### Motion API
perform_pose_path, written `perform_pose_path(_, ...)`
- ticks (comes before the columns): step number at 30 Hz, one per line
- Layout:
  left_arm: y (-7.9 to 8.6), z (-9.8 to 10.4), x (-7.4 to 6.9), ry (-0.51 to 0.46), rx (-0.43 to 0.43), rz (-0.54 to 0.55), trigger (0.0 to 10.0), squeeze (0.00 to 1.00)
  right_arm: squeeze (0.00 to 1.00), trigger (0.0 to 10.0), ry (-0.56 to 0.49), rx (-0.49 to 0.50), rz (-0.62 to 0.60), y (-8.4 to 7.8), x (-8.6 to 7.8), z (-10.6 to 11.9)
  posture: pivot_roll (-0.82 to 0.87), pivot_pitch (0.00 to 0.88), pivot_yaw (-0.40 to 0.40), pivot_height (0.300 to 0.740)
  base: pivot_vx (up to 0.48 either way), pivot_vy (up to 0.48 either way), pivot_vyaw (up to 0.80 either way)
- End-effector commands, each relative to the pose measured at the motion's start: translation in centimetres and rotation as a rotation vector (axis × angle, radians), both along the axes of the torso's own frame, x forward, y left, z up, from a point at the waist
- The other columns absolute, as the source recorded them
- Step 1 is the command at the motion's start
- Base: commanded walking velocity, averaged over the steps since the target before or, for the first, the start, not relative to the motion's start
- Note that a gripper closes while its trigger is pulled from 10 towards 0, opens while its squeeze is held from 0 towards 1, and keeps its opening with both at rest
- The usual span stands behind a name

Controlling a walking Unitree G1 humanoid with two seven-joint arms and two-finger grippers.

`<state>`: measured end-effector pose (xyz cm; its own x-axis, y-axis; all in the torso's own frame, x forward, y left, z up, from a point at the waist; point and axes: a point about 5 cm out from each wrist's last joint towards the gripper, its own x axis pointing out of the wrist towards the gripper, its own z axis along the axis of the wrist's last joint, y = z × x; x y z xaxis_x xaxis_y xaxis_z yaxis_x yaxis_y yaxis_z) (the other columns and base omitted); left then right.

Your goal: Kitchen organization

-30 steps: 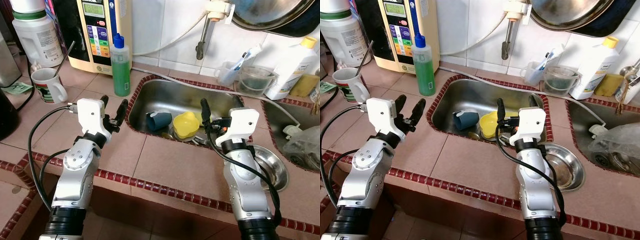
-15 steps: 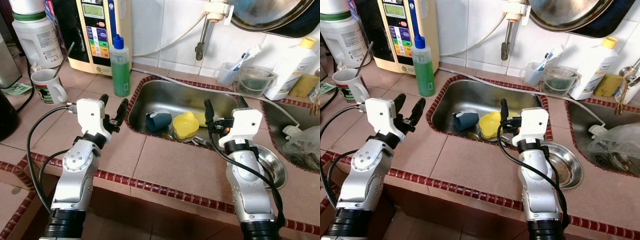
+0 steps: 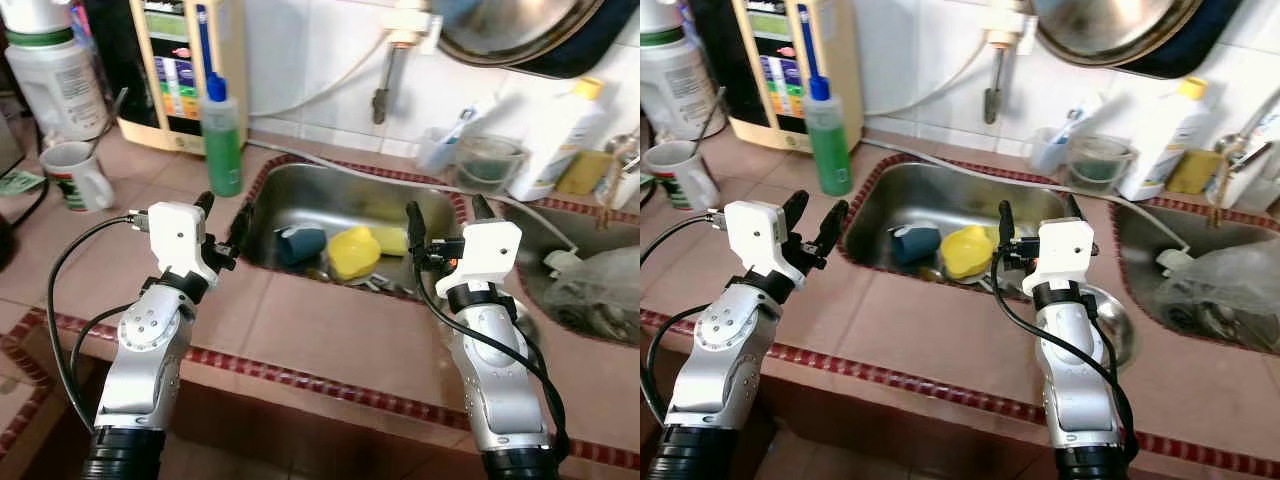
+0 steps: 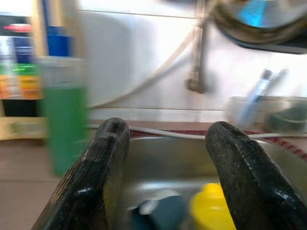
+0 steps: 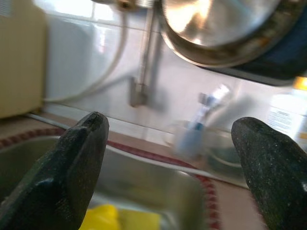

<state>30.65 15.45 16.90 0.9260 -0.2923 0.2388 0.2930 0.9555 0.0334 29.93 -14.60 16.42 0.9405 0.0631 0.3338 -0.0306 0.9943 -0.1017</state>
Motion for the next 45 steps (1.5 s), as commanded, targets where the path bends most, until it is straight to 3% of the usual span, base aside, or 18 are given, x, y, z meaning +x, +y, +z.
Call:
perform_pose_path(1,-0.4,0.5,0.0,-0.021,-0.004,-0.024,10.0,0.0,0.0,10.0,-0.006,-0.002,-0.016,-0.4,0.0,0.3,0.09,0.0,-0.045,0.74,0.0,-0.48,0.0)
perform_pose_path(14,-0.6,0.6,0.1,-0.019,0.0,-0.033,10.0,0.0,0.0,10.0,-0.009,-0.005,-0.014,-0.1,0.0,0.4,0.09,0.0,-0.039,0.74,0.0,-0.434,0.0)
perform_pose_path(19,-0.6,0.7,0.1,-0.01,-0.039,-0.05,10.0,0.0,0.0,10.0,-0.003,-0.002,-0.015,-0.1,0.0,0.4,0.09,0.0,-0.035,0.74,0.0,-0.052,0.0)
perform_pose_path(22,-0.8,0.7,-0.1,-0.018,-0.002,-0.077,10.0,0.0,0.0,10.0,0.022,0.038,-0.016,-0.1,0.0,0.1,0.09,0.0,-0.035,0.74,0.0,0.0,0.0)
perform_pose_path(27,-1.6,0.7,-0.8,-0.022,0.033,-0.155,10.0,0.0,0.0,10.0,0.082,0.107,0.028,-0.2,-0.1,-0.5,0.09,0.0,-0.034,0.74,0.0,0.0,0.0)
perform_pose_path(29,-2.6,0.8,-1.7,-0.037,0.082,-0.249,10.0,0.0,0.0,10.0,0.137,0.132,0.036,-0.7,0.0,-1.1,0.09,0.0,-0.033,0.74,0.0,0.0,0.0)
perform_pose_path(39,-5.0,0.4,-4.7,-0.024,0.168,-0.501,10.0,0.0,0.0,10.0,0.259,0.093,0.119,-1.5,-0.4,-2.6,0.09,0.0,-0.034,0.74,0.0,0.0,0.0)
perform_pose_path(45,-5.4,0.2,-5.8,-0.004,0.176,-0.552,10.0,0.0,0.0,10.0,0.333,0.094,0.141,-1.9,-1.5,-3.5,0.08,0.0,-0.039,0.74,0.0,0.0,0.0)
